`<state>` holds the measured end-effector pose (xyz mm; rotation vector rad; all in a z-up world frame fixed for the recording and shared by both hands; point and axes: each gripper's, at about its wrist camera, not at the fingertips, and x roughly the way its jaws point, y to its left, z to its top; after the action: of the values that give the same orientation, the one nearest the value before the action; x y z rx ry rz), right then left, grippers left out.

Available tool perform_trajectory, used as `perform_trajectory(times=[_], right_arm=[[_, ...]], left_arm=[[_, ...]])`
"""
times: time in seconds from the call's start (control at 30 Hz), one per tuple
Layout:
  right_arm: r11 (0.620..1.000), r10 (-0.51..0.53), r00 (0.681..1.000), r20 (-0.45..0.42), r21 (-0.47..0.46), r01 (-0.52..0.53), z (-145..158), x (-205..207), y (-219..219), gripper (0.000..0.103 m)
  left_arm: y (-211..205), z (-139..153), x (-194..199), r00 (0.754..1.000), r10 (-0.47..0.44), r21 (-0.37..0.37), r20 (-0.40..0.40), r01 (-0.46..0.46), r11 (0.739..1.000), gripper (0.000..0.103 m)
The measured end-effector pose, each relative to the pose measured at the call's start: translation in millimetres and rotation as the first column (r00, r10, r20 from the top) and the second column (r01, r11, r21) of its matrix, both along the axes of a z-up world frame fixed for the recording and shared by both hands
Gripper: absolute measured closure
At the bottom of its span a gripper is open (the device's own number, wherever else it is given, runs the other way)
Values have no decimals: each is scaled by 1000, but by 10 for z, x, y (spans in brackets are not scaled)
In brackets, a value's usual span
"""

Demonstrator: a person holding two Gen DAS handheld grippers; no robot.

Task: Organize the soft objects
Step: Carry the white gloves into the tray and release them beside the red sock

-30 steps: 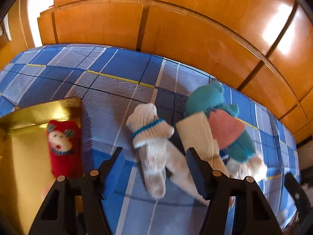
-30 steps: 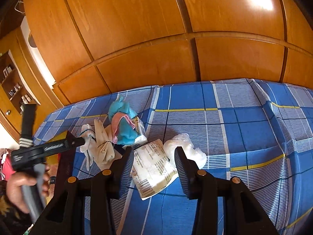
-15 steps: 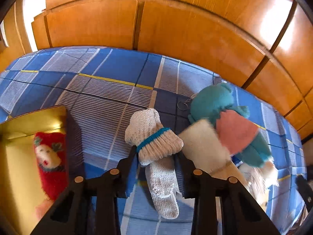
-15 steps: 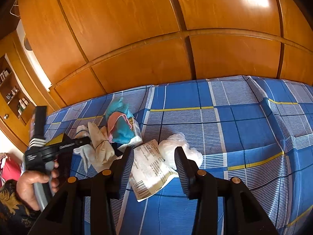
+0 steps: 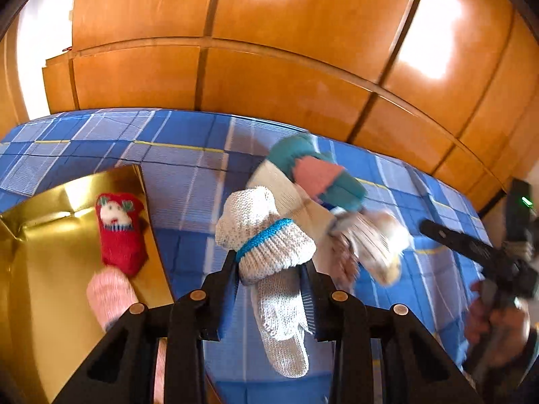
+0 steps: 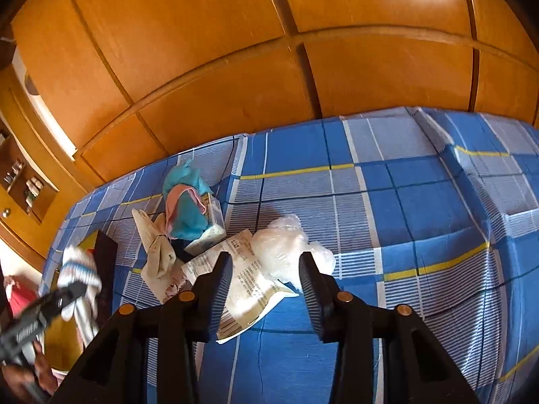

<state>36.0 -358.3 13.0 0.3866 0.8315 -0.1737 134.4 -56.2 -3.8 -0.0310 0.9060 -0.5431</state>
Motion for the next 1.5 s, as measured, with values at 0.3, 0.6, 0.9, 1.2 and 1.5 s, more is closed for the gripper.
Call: perform_trajectory(times=[0.3,0.6,0.9,1.2,1.5], right_arm=[[985,131,987,-91,129,-118,-268,134,142,67],[863,42,985,-164,503,47,-684,57,-259,60],[819,-29,992,-126,565,96,-846,151,-203,51],[917,-109,987,-119,371,146,-732,326,3,72],[984,133,958,-253,148,-97,-454,145,238,65]], left_arm=[[110,-94,-472,998,-50,-33,-27,50,998,68],[295,-122,-594,998,-31,-80,-56,27,996,68],[381,-101,-591,998,-27,-118,-63,19,993,68],[496,-71,-630,998,-19,-146,-65,10,989,68],[640,-64,-607,998,4,-167,-65,-15,986,68]])
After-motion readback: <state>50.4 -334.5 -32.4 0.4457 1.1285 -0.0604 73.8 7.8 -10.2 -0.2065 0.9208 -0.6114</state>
